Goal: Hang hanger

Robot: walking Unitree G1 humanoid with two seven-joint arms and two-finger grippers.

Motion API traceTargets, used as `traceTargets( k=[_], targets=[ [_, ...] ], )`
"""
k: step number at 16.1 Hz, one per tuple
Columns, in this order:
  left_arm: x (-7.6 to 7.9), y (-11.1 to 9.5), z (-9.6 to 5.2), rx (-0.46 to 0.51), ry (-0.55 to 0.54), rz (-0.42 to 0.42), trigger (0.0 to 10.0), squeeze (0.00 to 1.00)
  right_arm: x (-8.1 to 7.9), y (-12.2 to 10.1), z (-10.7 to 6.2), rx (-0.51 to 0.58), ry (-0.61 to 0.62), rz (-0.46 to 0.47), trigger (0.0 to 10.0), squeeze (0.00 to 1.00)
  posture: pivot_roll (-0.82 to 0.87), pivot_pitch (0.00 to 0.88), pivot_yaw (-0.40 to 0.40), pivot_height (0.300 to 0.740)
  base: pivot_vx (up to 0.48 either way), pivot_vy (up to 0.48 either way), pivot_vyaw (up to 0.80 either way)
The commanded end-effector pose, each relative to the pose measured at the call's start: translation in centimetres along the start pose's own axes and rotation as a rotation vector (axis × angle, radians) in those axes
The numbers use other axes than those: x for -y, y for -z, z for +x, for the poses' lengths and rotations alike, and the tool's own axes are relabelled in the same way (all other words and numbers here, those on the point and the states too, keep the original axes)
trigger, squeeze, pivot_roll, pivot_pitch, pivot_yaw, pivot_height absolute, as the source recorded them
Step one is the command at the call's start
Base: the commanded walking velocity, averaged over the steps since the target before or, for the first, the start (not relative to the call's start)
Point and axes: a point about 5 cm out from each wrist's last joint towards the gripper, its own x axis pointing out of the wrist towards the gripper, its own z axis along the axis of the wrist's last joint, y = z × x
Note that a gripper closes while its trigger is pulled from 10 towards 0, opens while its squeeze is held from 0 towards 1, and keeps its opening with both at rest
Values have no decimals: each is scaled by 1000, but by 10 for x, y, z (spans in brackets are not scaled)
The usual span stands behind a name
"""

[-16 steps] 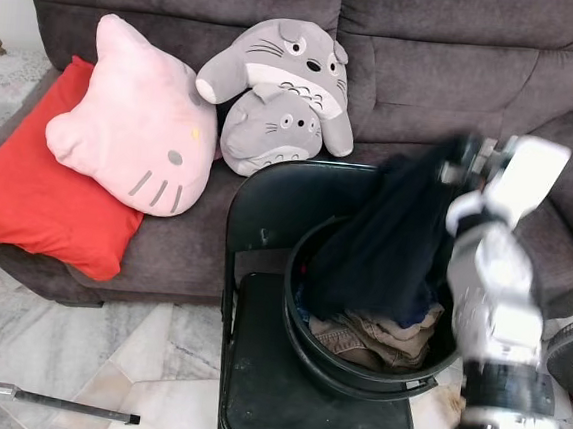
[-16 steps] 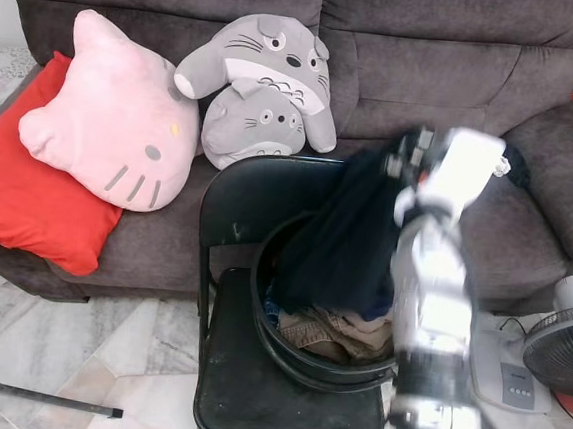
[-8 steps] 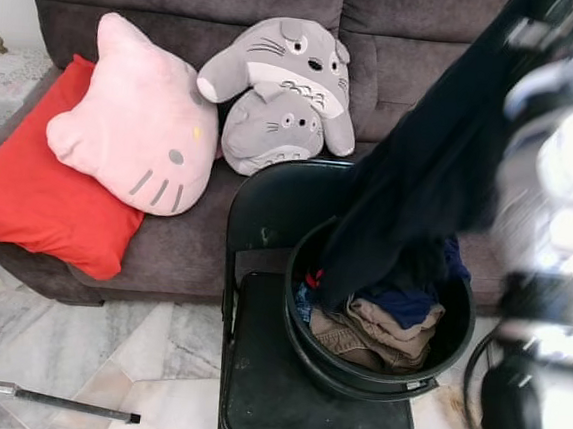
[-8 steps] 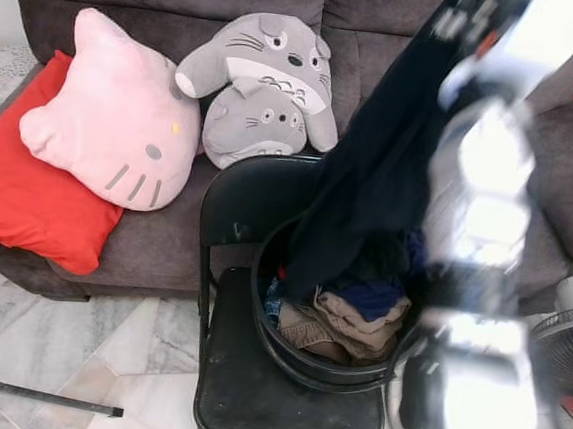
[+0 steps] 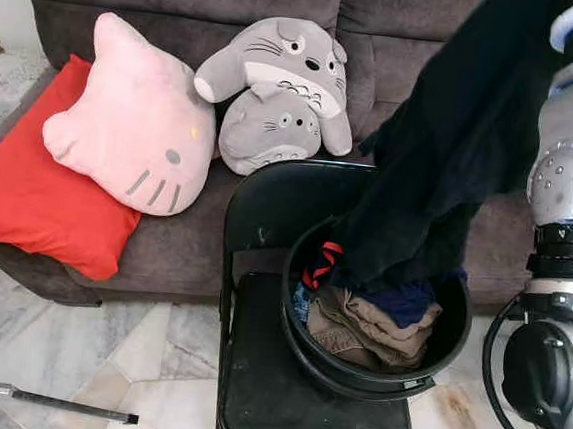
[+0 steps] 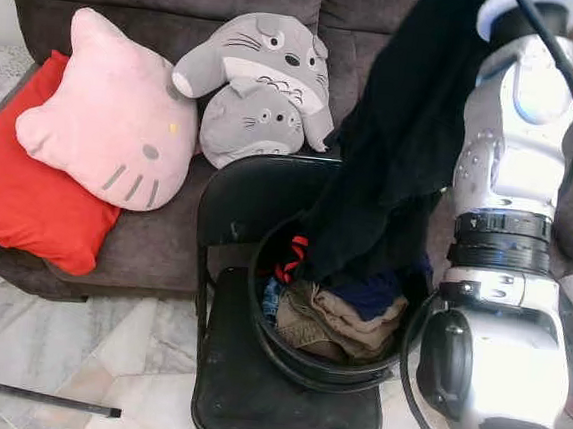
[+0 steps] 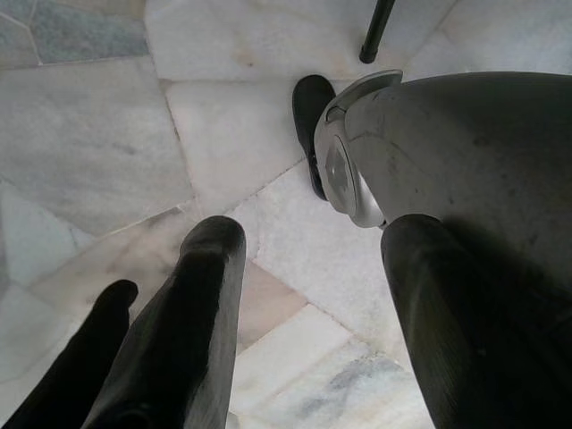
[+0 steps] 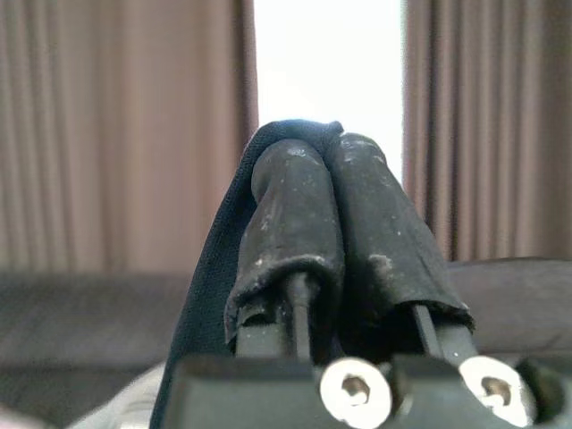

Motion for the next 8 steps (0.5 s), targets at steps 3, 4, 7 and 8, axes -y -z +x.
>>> traceTargets(
  k=[3, 4, 7, 8],
  targets=[
    [-1, 12, -3, -40, -3, -11, 10000, 0, -22, 27, -22, -106, -96, 30, 0, 0, -120, 177, -20, 740, 0, 0, 0],
    [-1, 12, -3, -41, -2, -10, 10000, 0, -27, 37, -33, -143, -121, 55, 0, 0, -117, 178, -21, 740, 0, 0, 0],
    [-1, 12, -3, -41, -3, -11, 10000, 0, -51, 62, -70, -285, -248, 154, 0, 0, -118, 181, -21, 740, 0, 0, 0],
    [-1, 13, -3, -41, -3, -10, 10000, 0, -59, 65, -80, -319, -278, 176, 0, 0, -121, 181, -19, 740, 0, 0, 0]
  ],
)
